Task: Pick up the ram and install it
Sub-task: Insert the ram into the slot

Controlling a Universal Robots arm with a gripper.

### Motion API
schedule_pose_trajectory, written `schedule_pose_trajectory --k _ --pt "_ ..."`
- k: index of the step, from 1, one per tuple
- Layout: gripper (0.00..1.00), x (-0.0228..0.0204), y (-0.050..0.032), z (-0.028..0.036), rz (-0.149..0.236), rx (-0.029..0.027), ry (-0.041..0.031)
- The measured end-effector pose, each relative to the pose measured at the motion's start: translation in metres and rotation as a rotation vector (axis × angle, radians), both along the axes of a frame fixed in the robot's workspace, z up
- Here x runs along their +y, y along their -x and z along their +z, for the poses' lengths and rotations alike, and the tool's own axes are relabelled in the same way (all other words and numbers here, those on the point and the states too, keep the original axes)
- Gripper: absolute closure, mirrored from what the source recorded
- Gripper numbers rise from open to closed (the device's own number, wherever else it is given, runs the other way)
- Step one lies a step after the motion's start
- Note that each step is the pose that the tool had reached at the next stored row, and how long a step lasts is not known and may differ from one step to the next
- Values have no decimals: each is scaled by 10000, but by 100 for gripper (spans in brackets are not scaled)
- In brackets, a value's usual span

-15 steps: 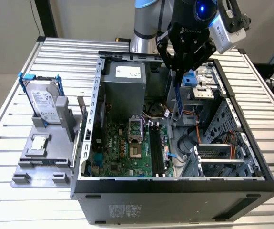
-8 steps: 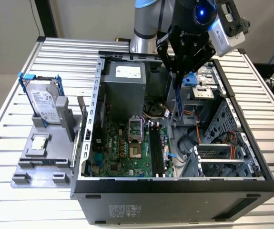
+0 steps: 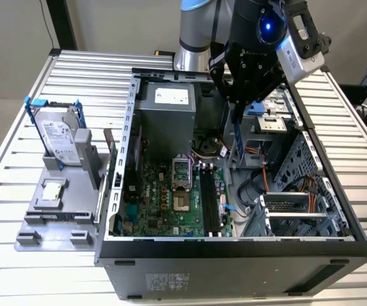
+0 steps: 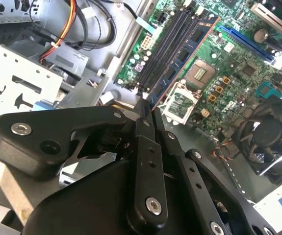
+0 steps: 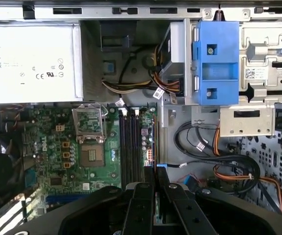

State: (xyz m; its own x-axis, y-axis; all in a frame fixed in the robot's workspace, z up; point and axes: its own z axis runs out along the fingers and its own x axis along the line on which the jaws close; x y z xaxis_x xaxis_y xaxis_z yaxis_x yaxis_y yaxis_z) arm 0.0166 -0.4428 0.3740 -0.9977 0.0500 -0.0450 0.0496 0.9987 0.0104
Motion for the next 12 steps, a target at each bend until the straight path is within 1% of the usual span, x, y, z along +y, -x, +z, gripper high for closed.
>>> schedule_pose_trajectory --k 2,5,9,12 --pt "100 3 -2 -21 0 0 1" --pt "100 18 -17 -60 0 0 0" --pt "100 35 -36 -126 -1 -2 2" --pt "100 38 -39 -173 -1 -8 -1"
